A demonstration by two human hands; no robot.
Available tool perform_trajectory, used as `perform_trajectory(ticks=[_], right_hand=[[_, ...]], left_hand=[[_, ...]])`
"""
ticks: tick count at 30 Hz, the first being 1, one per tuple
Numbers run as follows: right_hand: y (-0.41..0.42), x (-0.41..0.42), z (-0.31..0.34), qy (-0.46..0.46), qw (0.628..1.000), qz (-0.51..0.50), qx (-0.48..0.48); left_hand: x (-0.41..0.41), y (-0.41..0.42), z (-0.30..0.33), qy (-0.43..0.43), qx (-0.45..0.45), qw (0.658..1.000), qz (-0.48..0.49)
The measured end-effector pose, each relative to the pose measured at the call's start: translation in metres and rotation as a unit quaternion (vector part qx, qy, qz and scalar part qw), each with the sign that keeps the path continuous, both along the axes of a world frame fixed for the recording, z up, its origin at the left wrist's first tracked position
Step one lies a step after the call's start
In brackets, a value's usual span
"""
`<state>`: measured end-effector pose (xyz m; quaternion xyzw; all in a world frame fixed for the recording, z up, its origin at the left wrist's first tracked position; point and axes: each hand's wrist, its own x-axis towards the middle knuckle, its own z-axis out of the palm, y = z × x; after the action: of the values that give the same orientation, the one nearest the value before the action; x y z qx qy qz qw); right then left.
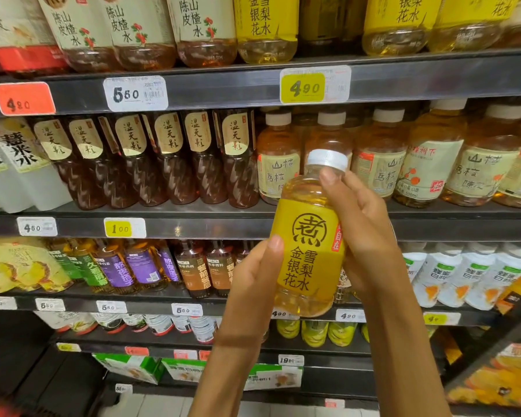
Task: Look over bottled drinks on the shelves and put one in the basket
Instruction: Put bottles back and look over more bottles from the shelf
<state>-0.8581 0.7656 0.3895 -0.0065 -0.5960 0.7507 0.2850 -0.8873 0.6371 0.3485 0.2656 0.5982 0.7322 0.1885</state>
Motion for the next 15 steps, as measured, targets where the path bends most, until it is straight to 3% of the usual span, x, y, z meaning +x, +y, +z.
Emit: perform_trajectory(ticks=[3, 8, 15], right_hand=[[0.001, 0.004, 0.0, 0.015, 0.999, 0.026, -0.045], [0.008, 0.007, 0.002, 0.005, 0.995, 0.07, -0.071], [0.009, 0.003, 0.005, -0.059, 0.998, 0.028, 0.014]], left_hand=[[0.001, -0.004, 0.0, -0.016, -0.006, 1.0, -0.023], [0.0, -0.01, -0.004, -0.064, -0.012, 0.985, -0.162], [0.005, 0.005, -0.004, -0.016, -0.025, 0.998, -0.064]])
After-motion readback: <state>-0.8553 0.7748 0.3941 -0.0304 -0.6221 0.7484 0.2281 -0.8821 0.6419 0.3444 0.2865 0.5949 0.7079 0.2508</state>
